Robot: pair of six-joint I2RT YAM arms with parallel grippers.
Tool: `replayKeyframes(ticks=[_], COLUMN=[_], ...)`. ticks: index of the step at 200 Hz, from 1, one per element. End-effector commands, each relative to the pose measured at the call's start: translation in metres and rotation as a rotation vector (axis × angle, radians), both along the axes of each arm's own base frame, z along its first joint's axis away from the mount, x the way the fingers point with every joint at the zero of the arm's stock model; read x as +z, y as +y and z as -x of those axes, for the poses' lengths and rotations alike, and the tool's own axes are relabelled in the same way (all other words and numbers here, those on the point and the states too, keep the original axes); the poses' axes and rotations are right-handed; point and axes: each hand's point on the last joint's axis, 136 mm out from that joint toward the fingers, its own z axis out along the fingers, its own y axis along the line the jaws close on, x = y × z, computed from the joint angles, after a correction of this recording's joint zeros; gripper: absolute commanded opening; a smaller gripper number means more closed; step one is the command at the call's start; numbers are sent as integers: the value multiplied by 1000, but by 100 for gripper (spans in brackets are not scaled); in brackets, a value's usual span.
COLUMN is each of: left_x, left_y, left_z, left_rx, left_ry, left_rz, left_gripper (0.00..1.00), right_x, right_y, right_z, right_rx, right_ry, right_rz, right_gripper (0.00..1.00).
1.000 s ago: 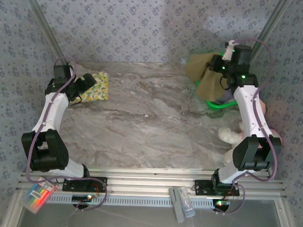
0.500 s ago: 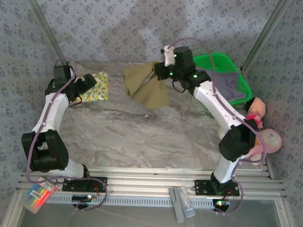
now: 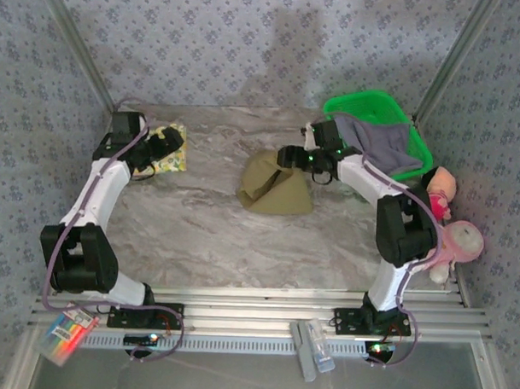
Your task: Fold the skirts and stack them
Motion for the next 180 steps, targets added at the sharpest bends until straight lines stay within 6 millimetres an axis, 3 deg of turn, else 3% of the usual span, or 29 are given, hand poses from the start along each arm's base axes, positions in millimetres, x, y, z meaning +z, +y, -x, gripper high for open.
replayKeyframes(ticks=[1,17,20,45,71,105,138,180], left_x=[9,1,-1,-14,-30,-43,-56,-93], left_y=[-16,-36,-40,-77,-116,-165,-213,-255], left_z=[-13,-17,-17,-20,-19,-15,-7,7], left_rx=[-18,-56,-65,-144,-239,-387,-602,-795], left_ry=[-25,-7,-2,33,71,85,94,184], left_rz=[13,23,22,16,-5,-20,-3,25], left_gripper=[100,100,100,100,100,100,100,87], right_x=[62,70,59,43,21,-20,-56,-71], right_y=[-30,-55,-60,-71,-48,-31,-30,-24], right_z=[0,11,17,44,73,104,100,85], right_rx=[-144,-193,-199,-180,5,119,78,32], right_ry=[-205,-240,-221,-211,-138,-136,-73,-95], right_rz=[63,160,184,143,-30,-28,-18,-20], right_gripper=[100,100,100,100,97,93,93,88])
